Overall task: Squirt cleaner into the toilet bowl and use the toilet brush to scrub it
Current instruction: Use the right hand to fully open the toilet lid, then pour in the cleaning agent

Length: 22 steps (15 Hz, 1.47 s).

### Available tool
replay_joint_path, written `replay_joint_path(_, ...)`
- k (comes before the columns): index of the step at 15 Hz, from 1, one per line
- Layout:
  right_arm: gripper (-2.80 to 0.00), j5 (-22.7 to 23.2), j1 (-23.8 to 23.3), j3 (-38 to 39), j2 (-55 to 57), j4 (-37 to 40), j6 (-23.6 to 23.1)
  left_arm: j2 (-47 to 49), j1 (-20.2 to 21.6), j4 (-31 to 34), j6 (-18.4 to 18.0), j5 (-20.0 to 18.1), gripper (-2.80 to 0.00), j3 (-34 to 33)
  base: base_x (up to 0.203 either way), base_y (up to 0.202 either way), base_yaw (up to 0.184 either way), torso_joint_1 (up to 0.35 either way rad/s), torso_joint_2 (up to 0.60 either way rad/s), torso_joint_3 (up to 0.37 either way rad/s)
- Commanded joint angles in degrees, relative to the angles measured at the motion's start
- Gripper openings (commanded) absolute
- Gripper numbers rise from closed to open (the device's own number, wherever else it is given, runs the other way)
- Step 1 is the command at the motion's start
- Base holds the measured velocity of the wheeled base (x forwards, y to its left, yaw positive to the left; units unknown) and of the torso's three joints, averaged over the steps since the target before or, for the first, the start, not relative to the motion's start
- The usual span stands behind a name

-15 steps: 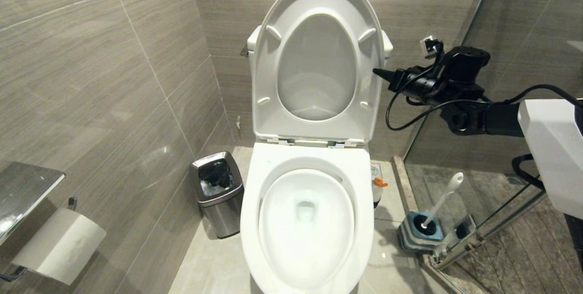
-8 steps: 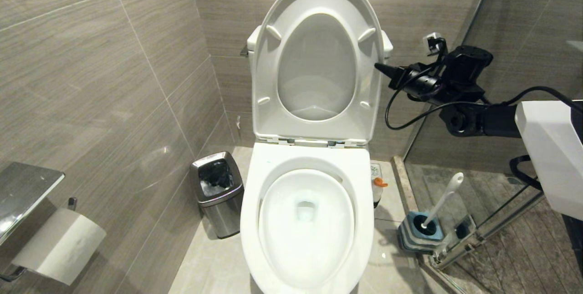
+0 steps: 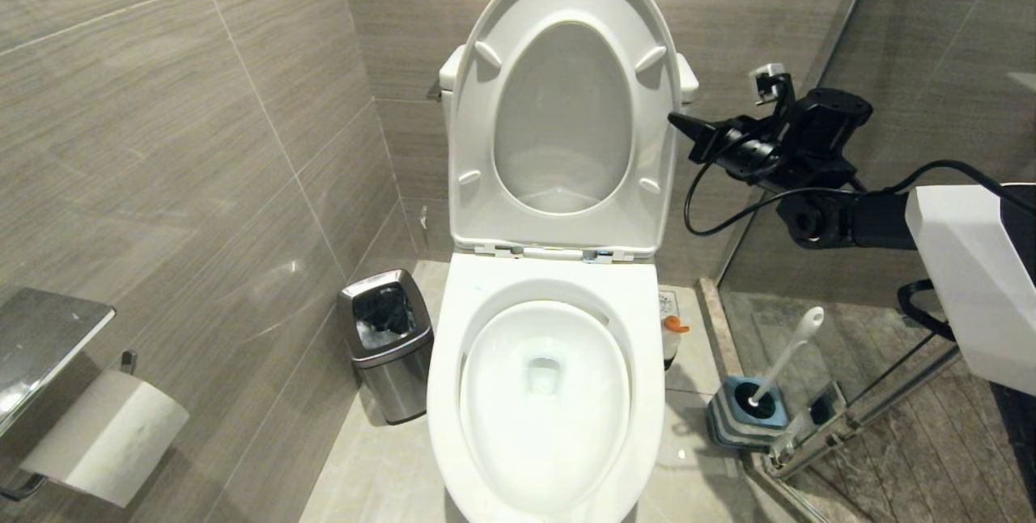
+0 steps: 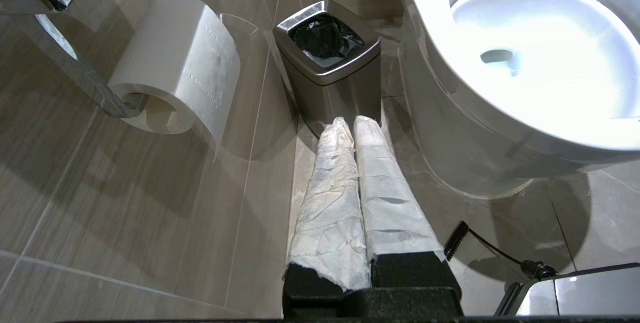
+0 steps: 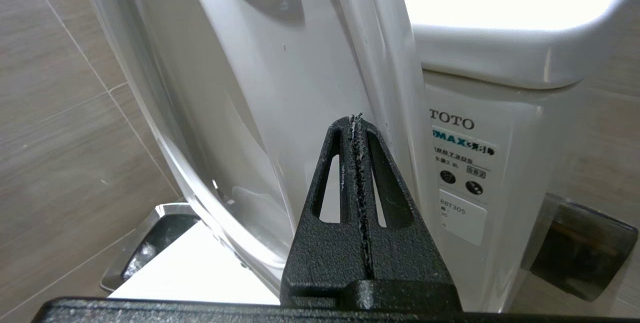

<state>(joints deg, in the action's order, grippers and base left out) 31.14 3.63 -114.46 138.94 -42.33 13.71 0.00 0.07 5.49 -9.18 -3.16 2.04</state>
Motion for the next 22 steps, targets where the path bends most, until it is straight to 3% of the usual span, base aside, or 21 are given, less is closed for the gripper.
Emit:
replay_joint_path(1, -2.8, 0.3, 0.1, 0.0, -2.9, -0.1, 0.3, 0.1, 0.0, 0.0, 0.0, 0.0, -2.8, 0.0, 0.0, 0.0, 0.0, 0.0, 0.0, 0.0)
replay_joint_path(5, -2.8, 0.3, 1.0, 0.6, -10.5, 2.9, 0.6, 0.1, 0.0, 0.0, 0.0, 0.0, -2.8, 0.0, 0.0, 0.0, 0.0, 0.0, 0.0, 0.0)
replay_joint_path(18, -2.8, -3.2, 5.8, 15.6, -28.9, 6.1, 0.6, 0.1, 0.0, 0.0, 0.5, 0.2, -2.8, 0.0, 0.0, 0.0, 0.0, 0.0, 0.0, 0.0)
replay_joint_path(20, -2.8, -3.5, 6.3, 16.9, -33.9, 9.8, 0.4, 0.1, 0.0, 0.0, 0.7, 0.6, -2.8, 0.0, 0.0, 0.0, 0.0, 0.0, 0.0, 0.0)
replay_joint_path(22, -2.8, -6.0, 6.5, 16.5, -40.7, 19.8, -0.3, 0.1, 0.0, 0.0, 0.8, 0.7, -2.8, 0.0, 0.0, 0.0, 0.0, 0.0, 0.0, 0.0)
